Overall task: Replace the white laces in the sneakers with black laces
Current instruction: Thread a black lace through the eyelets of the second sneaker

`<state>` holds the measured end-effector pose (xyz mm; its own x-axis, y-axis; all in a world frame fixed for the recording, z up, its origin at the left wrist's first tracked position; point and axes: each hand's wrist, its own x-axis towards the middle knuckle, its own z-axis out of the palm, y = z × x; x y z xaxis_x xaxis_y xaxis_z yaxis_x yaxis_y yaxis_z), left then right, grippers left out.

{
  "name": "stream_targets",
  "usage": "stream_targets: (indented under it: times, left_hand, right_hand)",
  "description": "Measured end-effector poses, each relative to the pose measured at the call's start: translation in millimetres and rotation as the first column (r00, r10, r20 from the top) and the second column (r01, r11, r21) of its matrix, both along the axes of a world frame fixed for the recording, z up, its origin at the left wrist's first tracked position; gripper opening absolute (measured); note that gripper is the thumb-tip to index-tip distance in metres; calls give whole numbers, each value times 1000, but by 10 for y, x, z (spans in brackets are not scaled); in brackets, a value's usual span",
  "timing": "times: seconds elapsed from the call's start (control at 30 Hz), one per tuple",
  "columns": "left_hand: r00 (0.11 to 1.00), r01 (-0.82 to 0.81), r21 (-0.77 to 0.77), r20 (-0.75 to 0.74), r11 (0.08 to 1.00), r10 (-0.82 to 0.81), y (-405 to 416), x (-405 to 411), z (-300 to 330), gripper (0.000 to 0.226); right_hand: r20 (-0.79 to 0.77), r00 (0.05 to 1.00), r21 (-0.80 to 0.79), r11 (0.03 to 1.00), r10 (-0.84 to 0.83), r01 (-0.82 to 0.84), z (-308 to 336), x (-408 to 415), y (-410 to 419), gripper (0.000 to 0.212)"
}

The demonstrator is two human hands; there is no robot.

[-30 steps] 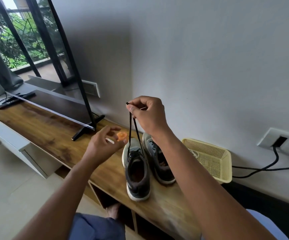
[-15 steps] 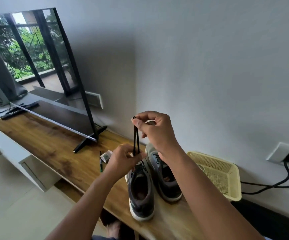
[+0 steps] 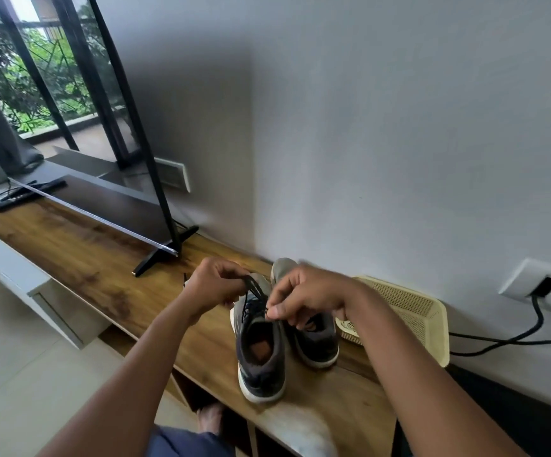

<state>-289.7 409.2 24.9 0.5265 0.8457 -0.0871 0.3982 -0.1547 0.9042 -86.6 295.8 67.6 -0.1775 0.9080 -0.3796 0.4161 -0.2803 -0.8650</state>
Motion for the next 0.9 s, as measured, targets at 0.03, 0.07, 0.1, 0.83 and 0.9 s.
stream_targets:
  times: [0.03, 0.07, 0.1, 0.83, 0.9]
  left_hand:
    - [999, 25, -29, 24, 999, -24, -12, -13, 30, 12]
    - [998, 50, -47, 43, 998, -48, -31, -23, 52, 9]
    - [996, 76, -56, 53, 996, -73, -45, -33, 72, 6]
    - [752, 490, -13, -499, 871, -431, -338, -137, -105, 37]
    - [678, 515, 7, -615, 857, -402, -409, -91, -103, 45]
  right_hand:
    - [57, 997, -4, 999, -43, 44, -107, -41, 10, 5]
    - [92, 991, 0, 995, -96, 96, -219, -82, 16, 8]
    - [92, 984, 17, 988, -155, 155, -315, -127, 16, 10]
    - [482, 860, 361, 932, -167, -21, -711, -486, -122, 27]
    - [565, 811, 345, 936, -148, -70, -748, -525, -136, 29]
